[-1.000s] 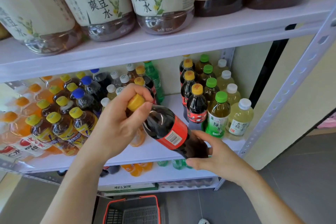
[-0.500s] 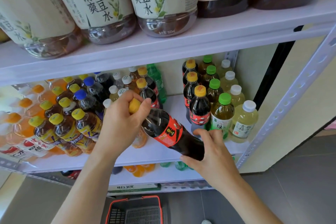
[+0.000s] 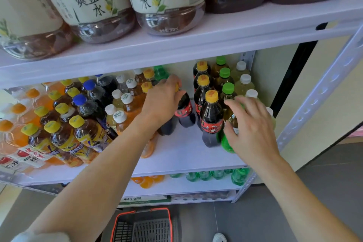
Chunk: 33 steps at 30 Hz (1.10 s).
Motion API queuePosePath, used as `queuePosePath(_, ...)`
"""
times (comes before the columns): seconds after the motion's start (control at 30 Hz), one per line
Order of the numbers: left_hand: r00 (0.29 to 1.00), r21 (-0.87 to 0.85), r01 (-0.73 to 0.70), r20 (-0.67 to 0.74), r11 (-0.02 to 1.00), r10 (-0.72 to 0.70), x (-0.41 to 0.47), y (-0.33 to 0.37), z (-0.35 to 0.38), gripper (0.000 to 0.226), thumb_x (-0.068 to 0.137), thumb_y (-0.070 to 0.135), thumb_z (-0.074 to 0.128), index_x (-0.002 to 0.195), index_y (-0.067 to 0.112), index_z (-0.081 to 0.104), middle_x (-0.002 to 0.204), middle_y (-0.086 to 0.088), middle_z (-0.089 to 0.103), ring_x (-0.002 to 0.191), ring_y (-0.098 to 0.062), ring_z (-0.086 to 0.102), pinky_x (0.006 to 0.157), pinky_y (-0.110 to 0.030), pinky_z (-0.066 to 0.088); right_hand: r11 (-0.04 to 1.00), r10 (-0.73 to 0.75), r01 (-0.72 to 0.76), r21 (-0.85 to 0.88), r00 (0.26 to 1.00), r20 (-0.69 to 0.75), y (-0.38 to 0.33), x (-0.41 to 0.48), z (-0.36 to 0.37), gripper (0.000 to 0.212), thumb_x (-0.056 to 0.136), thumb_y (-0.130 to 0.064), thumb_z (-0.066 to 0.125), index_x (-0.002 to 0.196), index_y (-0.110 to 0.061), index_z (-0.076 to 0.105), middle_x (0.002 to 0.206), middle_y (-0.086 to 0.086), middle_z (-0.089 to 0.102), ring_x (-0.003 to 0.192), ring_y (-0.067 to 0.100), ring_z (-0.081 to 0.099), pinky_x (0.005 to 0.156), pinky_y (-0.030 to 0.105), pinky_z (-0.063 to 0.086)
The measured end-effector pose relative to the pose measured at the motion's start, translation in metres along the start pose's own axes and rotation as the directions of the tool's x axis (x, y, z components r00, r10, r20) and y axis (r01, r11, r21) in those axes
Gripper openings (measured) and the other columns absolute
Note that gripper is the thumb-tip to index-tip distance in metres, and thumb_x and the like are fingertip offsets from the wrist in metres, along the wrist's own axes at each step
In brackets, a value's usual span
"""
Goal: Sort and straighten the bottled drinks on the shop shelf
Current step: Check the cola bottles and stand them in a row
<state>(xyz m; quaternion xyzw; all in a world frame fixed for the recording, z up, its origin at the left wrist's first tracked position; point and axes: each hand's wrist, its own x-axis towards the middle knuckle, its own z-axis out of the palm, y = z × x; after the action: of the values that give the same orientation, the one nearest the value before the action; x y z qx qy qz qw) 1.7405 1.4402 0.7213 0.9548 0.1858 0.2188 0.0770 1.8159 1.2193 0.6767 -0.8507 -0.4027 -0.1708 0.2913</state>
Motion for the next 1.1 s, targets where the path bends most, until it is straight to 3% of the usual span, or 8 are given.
queuePosePath(0.33, 0.984, 0.055, 0.143, 0.101, 0.988, -0.148, 0.074, -0.013, 0.051, 0.024, 0.102, 0.018, 0.048, 0.121, 0.004, 0.049, 0.119, -0.019, 0.059, 0.104, -0.038, 0.06, 0.071, -0.039, 0.041, 0.996, 0.086, -0.09, 0.012, 0.981, 0.172, 0.018, 0.01, 0.009, 0.054, 0.079, -0.012, 0.069, 0.131, -0.017, 0.056, 0.13, 0.014, 0.05, 0.114, 0.036, 0.051, 0.086, 0.043, 0.049)
queuePosePath(0.5, 0.969, 0.148, 0.194, 0.125, 0.97, -0.213, 0.099, -0.009, 0.055, 0.026, 0.102, 0.008, 0.045, 0.122, -0.003, 0.057, 0.122, -0.024, 0.061, 0.111, -0.04, 0.059, 0.091, -0.05, 0.051, 0.993, 0.105, -0.113, 0.037, 0.98, 0.172, 0.016, 0.009, 0.011, 0.059, 0.081, -0.013, 0.068, 0.137, -0.018, 0.05, 0.131, 0.013, 0.048, 0.112, 0.034, 0.049, 0.087, 0.043, 0.047)
queuePosePath(0.7, 0.929, 0.174, 0.3, 0.172, 0.938, -0.329, 0.102, -0.005, 0.054, 0.031, 0.097, -0.004, 0.044, 0.125, -0.001, 0.055, 0.119, -0.021, 0.062, 0.107, -0.036, 0.061, 0.088, -0.046, 0.055, 0.988, 0.121, -0.134, 0.075, 0.98, 0.156, 0.015, 0.006, 0.01, 0.061, 0.083, -0.013, 0.067, 0.14, -0.019, 0.046, 0.13, 0.013, 0.049, 0.112, 0.033, 0.049, 0.085, 0.042, 0.046)
queuePosePath(0.83, 0.92, 0.063, 0.325, 0.209, 0.944, -0.331, 0.087, 0.001, 0.038, 0.045, 0.086, -0.01, 0.046, 0.129, 0.001, 0.05, 0.104, -0.021, 0.065, 0.09, -0.036, 0.065, 0.072, -0.044, 0.056, 0.981, 0.155, -0.17, 0.089, 0.975, 0.159, 0.01, 0.003, 0.008, 0.065, 0.085, -0.012, 0.065, 0.145, -0.019, 0.041, 0.141, 0.015, 0.045, 0.122, 0.036, 0.045, 0.094, 0.044, 0.044)
queuePosePath(0.93, 0.983, 0.041, 0.18, 0.034, 0.983, -0.181, 0.053, 0.002, 0.02, 0.041, 0.087, -0.005, 0.047, 0.123, 0.008, 0.06, 0.105, -0.017, 0.068, 0.084, -0.034, 0.066, 0.064, -0.035, 0.049, 0.974, 0.165, -0.174, 0.147, 0.984, 0.07, 0.005, -0.003, 0.002, 0.057, 0.084, -0.006, 0.065, 0.138, -0.014, 0.05, 0.14, 0.015, 0.048, 0.126, 0.035, 0.044, 0.102, 0.043, 0.039)
queuePosePath(1.0, 0.984, 0.013, 0.058, -0.167, 0.998, -0.055, 0.023, -0.006, 0.009, 0.033, 0.085, 0.001, 0.047, 0.105, 0.01, 0.072, 0.105, -0.015, 0.07, 0.092, -0.037, 0.063, 0.072, -0.035, 0.048, 0.962, 0.153, -0.14, 0.232, 0.988, -0.037, 0.001, -0.011, -0.004, 0.046, 0.083, -0.001, 0.064, 0.128, -0.009, 0.058, 0.133, 0.012, 0.054, 0.12, 0.031, 0.049, 0.102, 0.034, 0.037)
queuePosePath(1.07, 0.967, 0.099, 0.087, -0.249, 0.991, -0.06, 0.003, -0.021, 0.001, 0.03, 0.085, 0.01, 0.049, 0.104, 0.01, 0.072, 0.111, -0.014, 0.067, 0.104, -0.04, 0.055, 0.083, -0.045, 0.047, 0.949, 0.129, -0.09, 0.303, 0.986, -0.11, -0.007, -0.021, -0.008, 0.034, 0.085, 0.0, 0.06, 0.119, -0.006, 0.063, 0.124, 0.008, 0.059, 0.114, 0.024, 0.052, 0.099, 0.023, 0.036)
queuePosePath(1.1, 0.972, 0.191, 0.154, -0.203, 0.969, -0.114, -0.004, -0.028, 0.0, 0.031, 0.088, 0.013, 0.05, 0.113, 0.012, 0.069, 0.118, -0.014, 0.064, 0.11, -0.041, 0.052, 0.086, -0.051, 0.046, 0.938, 0.108, -0.06, 0.342, 0.987, -0.123, -0.012, -0.026, -0.01, 0.03, 0.086, -0.001, 0.058, 0.115, -0.005, 0.064, 0.12, 0.008, 0.061, 0.111, 0.021, 0.054, 0.099, 0.02, 0.037)
